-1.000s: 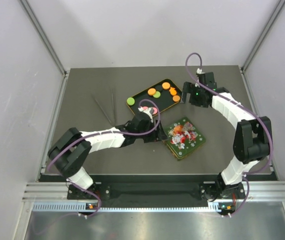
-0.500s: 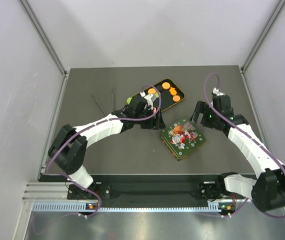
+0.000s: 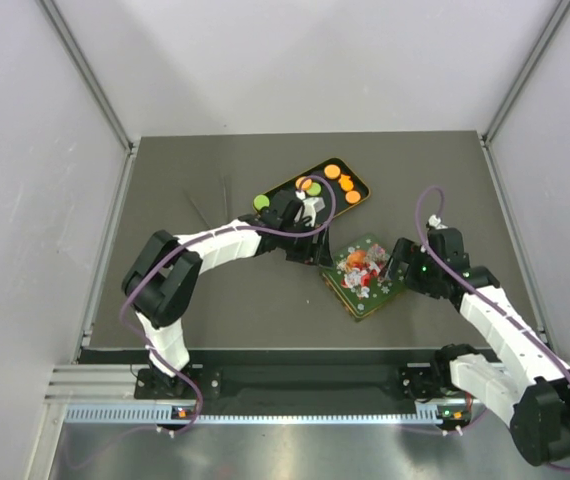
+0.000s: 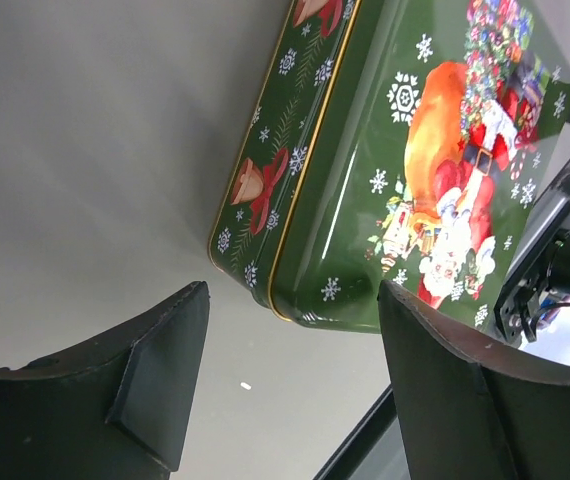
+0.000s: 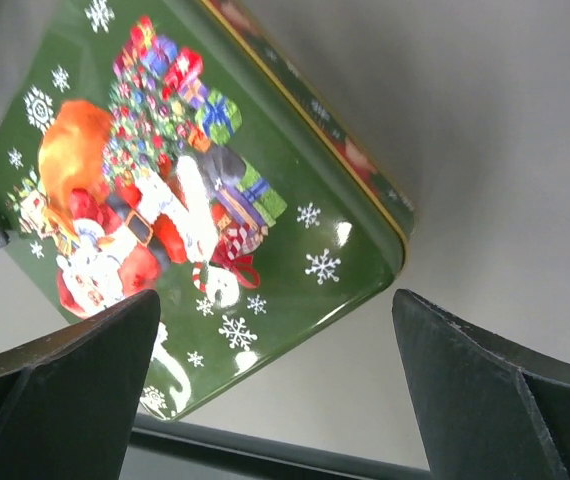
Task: Pack the cookies
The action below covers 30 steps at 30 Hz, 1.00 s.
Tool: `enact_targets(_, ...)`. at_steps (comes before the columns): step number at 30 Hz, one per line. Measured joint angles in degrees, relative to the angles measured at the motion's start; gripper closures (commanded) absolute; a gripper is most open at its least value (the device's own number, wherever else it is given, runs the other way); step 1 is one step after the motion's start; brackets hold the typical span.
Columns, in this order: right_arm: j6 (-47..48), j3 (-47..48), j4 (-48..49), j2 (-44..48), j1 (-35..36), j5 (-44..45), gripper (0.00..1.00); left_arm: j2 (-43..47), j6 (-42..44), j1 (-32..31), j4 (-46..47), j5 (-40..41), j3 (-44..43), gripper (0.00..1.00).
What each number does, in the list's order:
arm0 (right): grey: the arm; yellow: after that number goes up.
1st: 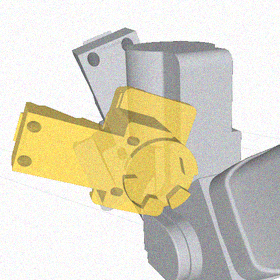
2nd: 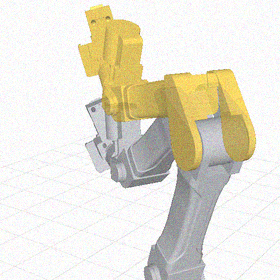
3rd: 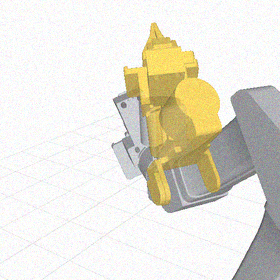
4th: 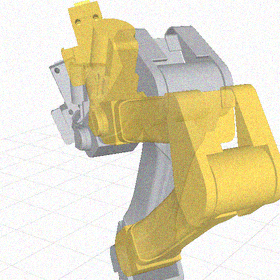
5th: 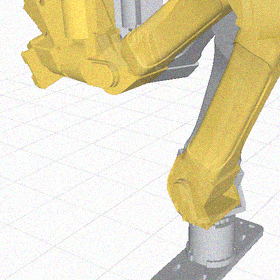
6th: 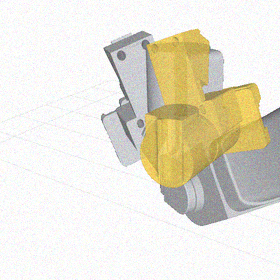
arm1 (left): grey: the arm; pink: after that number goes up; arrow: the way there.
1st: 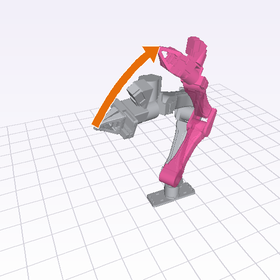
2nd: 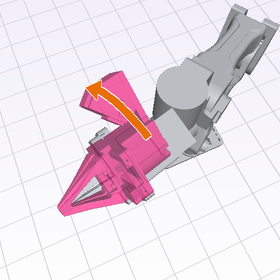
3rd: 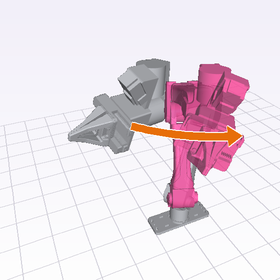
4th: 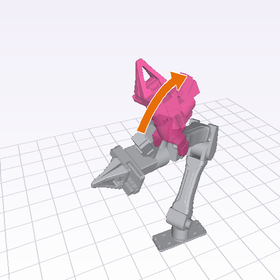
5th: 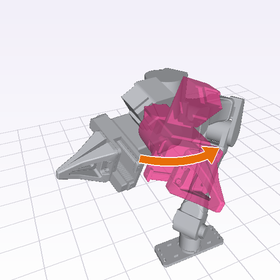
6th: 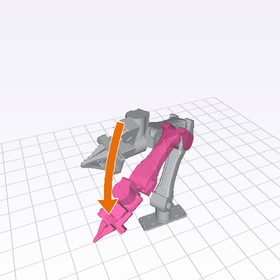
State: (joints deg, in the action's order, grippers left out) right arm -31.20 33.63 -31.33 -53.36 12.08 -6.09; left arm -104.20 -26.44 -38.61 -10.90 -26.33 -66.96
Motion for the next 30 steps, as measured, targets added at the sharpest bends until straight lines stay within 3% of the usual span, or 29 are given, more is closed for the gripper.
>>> enact_targets(8,-2.6,-4.6,3.9,-0.5,0.0,-3.6,0.00,-1.1,-1.7,0.0,2.4,-0.9,0.9,0.34)
enact_targets(20,-4.6,-5.1,10.5,-5.8,-0.3,-4.0,0.00,-0.8,-14.6,1.0,24.8,-4.0,12.5,0.52)
enact_targets(30,-5.5,-2.8,14.2,-10.4,0.7,-0.5,0.00,-1.2,-19.2,0.6,31.2,-1.0,14.9,0.67)
